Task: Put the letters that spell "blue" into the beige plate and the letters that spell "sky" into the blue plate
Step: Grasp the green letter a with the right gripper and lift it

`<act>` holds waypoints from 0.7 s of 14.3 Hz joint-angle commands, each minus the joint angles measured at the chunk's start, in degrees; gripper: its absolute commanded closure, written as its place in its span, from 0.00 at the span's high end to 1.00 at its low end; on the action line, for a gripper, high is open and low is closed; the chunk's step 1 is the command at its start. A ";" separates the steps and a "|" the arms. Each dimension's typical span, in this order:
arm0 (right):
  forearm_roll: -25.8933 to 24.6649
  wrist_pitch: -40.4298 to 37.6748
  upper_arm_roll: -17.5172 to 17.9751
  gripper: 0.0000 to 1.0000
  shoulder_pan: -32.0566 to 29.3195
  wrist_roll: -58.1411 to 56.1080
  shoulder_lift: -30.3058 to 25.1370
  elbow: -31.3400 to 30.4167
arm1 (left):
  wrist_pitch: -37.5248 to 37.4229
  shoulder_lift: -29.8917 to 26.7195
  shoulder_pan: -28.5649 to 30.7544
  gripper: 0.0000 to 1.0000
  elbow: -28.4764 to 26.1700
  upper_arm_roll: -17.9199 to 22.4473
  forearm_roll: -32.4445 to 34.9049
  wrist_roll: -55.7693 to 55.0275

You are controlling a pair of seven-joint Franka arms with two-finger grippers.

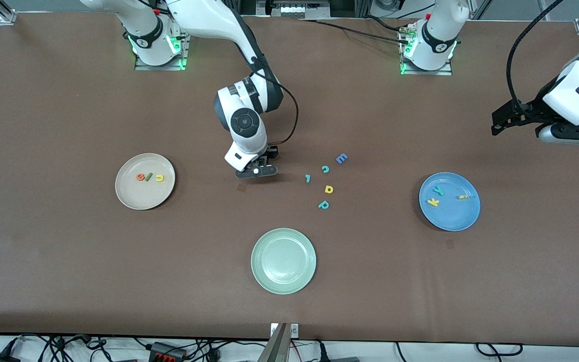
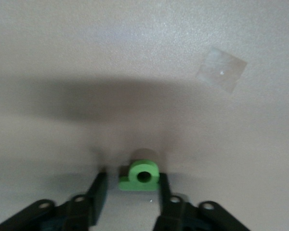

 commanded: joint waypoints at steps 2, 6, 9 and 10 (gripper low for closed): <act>1.17 0.19 -0.05 0.23 -0.24 -1.10 0.45 -0.08 | -1.33 0.64 -0.42 1.00 1.70 0.32 -0.65 0.43; 1.17 0.10 -0.14 0.14 -0.16 -1.37 0.28 0.01 | -1.33 0.64 -0.51 1.00 1.78 0.31 -0.65 0.43; 1.08 -0.60 -2.41 0.14 -0.59 -1.45 -1.99 -0.60 | -1.33 0.64 -0.51 1.00 1.78 0.23 -0.56 0.34; 1.00 -1.21 -3.99 0.14 -0.86 -1.54 -2.70 -1.22 | -1.33 0.64 -0.51 1.00 1.78 0.23 -0.56 0.43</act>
